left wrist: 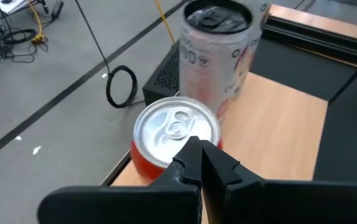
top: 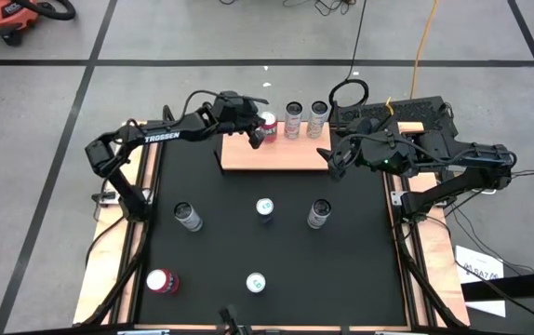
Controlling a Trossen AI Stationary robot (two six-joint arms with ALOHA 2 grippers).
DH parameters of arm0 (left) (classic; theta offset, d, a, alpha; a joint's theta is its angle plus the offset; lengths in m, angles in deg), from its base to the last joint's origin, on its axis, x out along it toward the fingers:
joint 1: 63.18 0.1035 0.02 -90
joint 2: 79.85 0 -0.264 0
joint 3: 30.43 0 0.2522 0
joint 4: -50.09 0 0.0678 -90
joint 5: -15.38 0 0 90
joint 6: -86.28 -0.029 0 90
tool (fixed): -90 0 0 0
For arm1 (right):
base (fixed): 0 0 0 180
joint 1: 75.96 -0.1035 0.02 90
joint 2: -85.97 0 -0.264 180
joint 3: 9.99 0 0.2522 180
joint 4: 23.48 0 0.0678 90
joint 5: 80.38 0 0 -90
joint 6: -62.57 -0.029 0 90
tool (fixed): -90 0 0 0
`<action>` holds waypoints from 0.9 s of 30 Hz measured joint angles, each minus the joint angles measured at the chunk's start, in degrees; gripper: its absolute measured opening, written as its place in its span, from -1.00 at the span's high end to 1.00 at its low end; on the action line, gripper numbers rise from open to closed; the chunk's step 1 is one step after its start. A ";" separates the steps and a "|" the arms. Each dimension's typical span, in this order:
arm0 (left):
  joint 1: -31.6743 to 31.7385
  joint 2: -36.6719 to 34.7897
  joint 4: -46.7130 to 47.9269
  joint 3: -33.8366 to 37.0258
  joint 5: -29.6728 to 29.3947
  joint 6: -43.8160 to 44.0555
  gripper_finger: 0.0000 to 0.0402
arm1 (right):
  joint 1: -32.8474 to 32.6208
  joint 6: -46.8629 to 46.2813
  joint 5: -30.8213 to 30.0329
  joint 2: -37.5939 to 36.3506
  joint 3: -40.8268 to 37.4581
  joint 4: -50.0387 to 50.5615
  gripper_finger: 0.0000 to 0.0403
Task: Place canned beverage on shelf
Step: Put the right orange soda can on the shelf
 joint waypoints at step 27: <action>1.09 2.81 -3.87 -0.11 -2.84 1.51 1.00 | -0.01 -1.89 0.50 -0.02 0.00 0.03 -0.76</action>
